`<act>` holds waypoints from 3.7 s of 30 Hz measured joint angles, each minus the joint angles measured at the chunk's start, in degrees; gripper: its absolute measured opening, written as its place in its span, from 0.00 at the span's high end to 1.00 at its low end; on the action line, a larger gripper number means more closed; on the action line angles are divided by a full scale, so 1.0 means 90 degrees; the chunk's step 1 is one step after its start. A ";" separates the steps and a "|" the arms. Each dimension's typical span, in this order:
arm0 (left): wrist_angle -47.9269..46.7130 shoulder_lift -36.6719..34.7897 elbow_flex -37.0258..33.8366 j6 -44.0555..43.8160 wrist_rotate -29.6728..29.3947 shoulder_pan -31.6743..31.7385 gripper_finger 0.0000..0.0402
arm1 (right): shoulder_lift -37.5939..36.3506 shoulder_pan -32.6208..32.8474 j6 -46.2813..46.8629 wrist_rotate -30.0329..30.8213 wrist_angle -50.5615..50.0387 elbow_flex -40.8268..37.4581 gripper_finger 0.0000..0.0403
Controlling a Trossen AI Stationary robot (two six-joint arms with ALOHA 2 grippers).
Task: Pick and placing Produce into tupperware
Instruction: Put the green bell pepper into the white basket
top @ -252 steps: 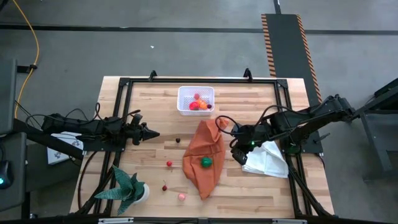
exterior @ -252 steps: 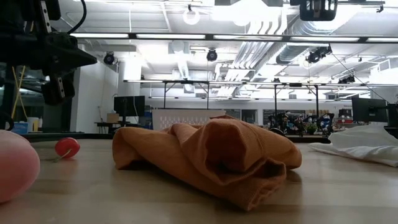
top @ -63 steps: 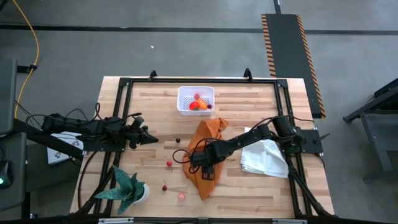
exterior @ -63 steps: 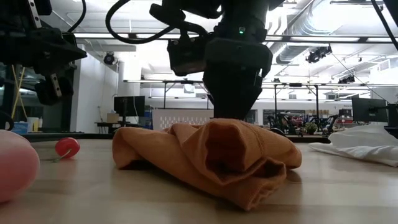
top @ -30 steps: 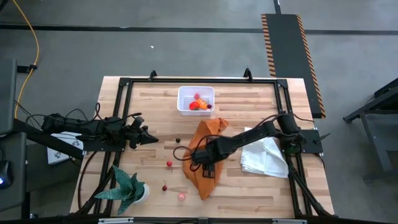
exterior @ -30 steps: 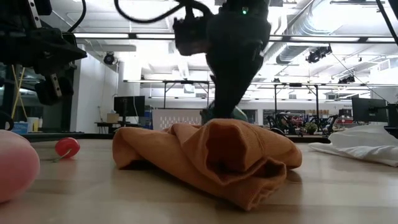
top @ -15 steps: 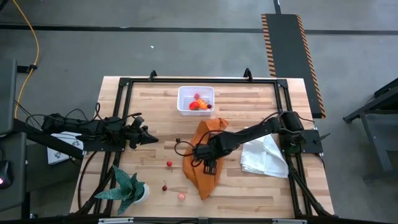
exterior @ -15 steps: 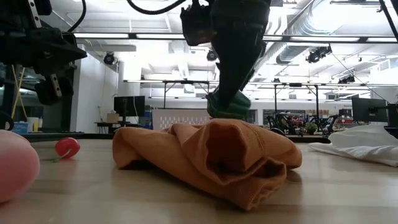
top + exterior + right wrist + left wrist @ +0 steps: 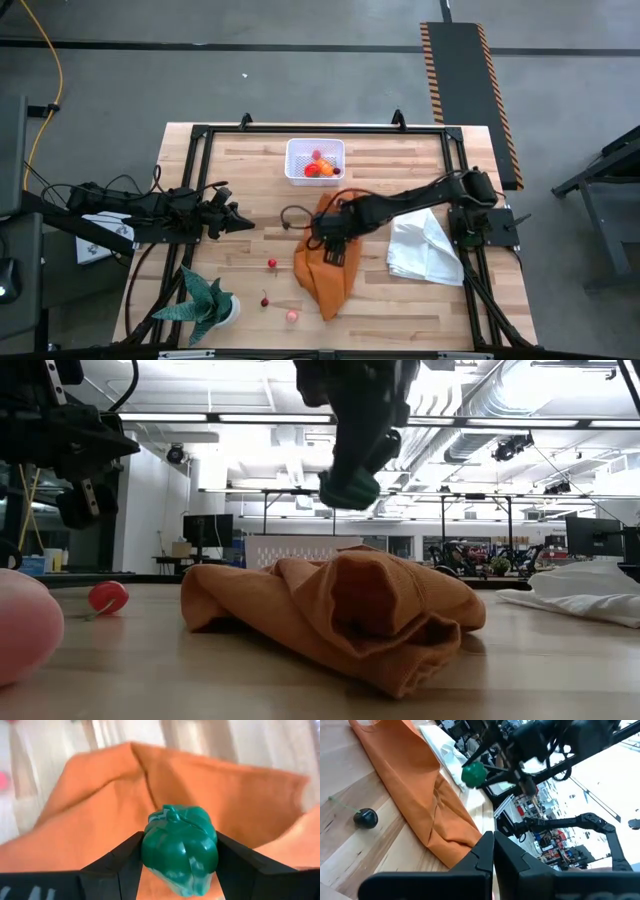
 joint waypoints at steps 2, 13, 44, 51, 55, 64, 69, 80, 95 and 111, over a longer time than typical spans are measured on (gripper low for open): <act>-0.0001 0.0000 0.0000 0.0002 0.0000 0.0000 1.00 | -0.0113 -0.0092 0.0017 0.0011 0.0050 0.0000 0.51; -0.0002 0.0000 0.0000 0.0024 0.0000 -0.0002 1.00 | -0.0756 -0.0388 0.0017 0.0010 0.0180 0.0000 0.51; 0.0002 0.0000 0.0000 -0.0192 -0.0172 0.0000 1.00 | -0.1255 -0.1824 -0.0675 0.0346 0.1730 0.0007 0.51; 0.0003 0.0000 0.0000 -0.0103 -0.0268 -0.0002 1.00 | -0.1255 -0.2642 -0.0435 -0.0049 0.2024 0.0007 0.51; 0.0010 0.0000 0.0000 0.0614 -0.0614 -0.0002 1.00 | -0.1255 -0.2991 -0.0347 -0.0077 0.2148 0.0007 0.51; 0.0247 -0.0001 0.0062 0.3221 -0.1373 -0.0001 1.00 | -0.1249 -0.3364 -0.0340 -0.0101 0.2363 0.0005 0.51; -0.0374 0.0000 0.0622 0.4268 -0.1688 0.0000 1.00 | -0.1052 -0.3465 -0.0210 -0.0145 0.2413 0.0007 0.51; -0.3179 0.0165 0.2480 0.4560 -0.2013 0.0000 1.00 | -0.0614 -0.3919 -0.0055 -0.0624 0.2523 0.0005 0.51; -0.3861 0.1666 0.3468 0.4439 -0.1588 0.0000 1.00 | -0.0267 -0.3923 -0.0221 -0.0754 0.2096 0.0005 0.51; -0.3848 0.2451 0.3776 0.4228 -0.1157 0.0000 1.00 | -0.0022 -0.3921 -0.0231 -0.0863 0.1796 0.0005 0.51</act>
